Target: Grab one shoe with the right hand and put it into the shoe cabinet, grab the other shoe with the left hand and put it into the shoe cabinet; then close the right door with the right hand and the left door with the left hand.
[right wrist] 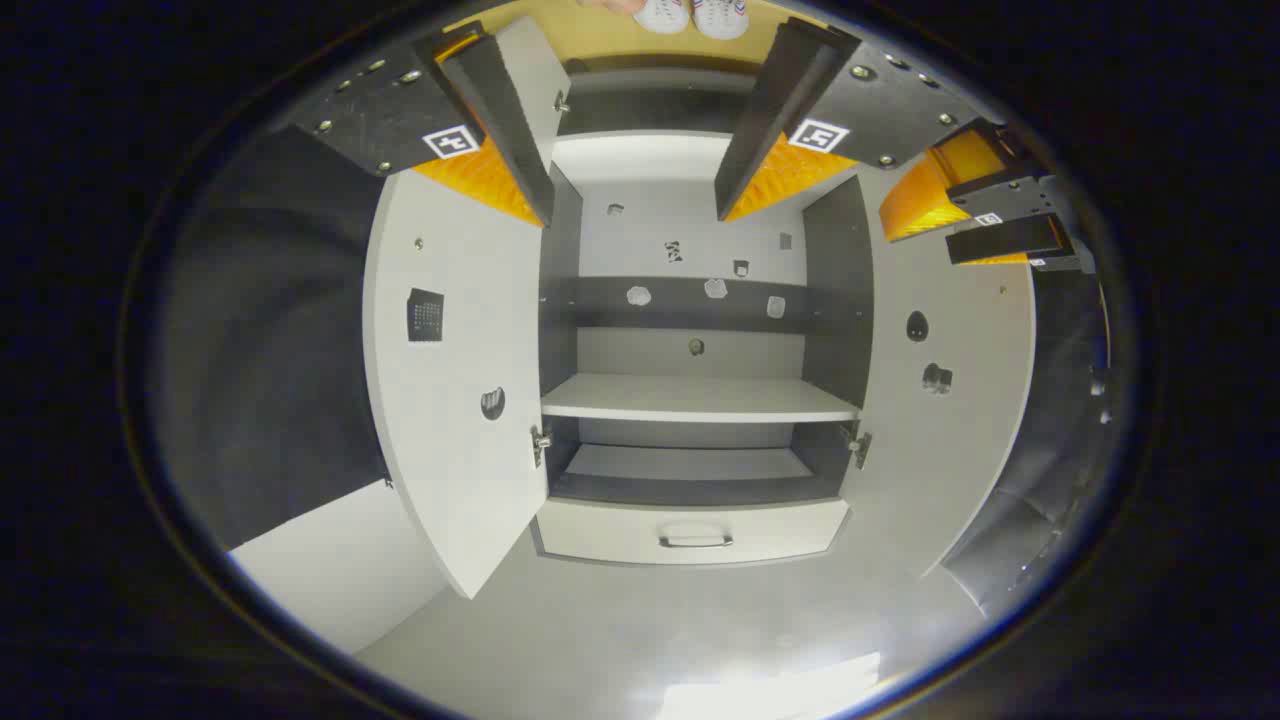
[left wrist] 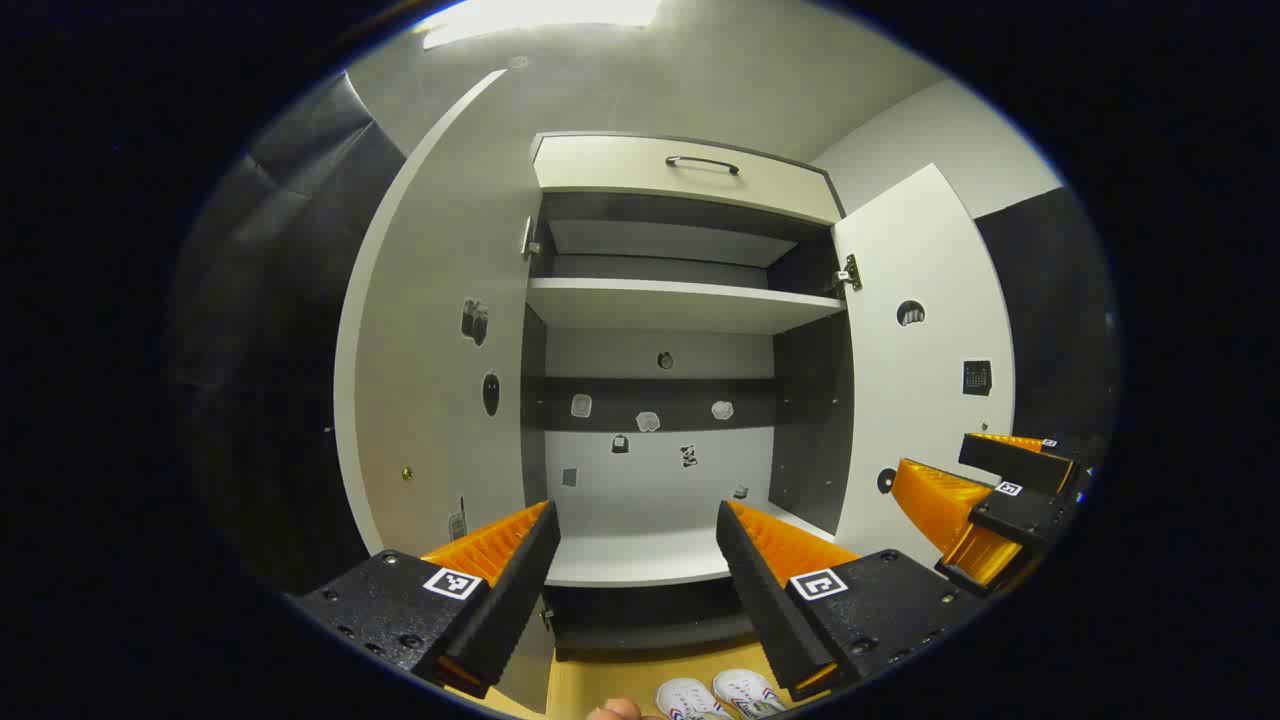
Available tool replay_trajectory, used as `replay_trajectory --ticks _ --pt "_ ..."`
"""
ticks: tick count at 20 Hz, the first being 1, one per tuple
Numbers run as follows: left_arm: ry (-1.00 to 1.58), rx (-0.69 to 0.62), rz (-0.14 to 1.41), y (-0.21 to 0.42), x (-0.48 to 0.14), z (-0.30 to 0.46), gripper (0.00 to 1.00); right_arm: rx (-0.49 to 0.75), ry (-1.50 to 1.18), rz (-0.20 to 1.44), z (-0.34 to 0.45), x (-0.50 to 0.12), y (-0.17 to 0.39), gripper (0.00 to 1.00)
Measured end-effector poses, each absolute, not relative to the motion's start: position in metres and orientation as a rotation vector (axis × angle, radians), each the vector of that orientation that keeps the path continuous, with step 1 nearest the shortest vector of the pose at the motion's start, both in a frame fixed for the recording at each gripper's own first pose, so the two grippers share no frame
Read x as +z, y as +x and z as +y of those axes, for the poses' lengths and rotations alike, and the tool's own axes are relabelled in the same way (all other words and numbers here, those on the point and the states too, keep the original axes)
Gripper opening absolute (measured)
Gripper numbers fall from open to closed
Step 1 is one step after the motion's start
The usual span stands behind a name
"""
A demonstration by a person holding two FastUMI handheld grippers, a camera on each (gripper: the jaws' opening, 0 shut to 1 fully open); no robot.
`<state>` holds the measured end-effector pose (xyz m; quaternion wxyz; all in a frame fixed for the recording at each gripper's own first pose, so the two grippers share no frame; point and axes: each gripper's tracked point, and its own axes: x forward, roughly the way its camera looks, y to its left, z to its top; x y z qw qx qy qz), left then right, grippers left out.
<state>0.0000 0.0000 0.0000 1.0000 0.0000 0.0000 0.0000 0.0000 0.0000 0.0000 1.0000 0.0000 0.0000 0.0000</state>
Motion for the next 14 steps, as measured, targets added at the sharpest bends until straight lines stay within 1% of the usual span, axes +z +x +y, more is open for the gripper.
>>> replay_trajectory --ticks 8,14 --pt "0.01 0.013 -0.008 0.0 0.004 0.008 0.96 0.012 0.009 0.014 0.003 -0.01 0.005 0.96" --pt "0.014 0.03 -0.009 -0.002 0.003 0.014 0.96 0.012 -0.006 0.076 0.002 -0.044 0.008 0.96"
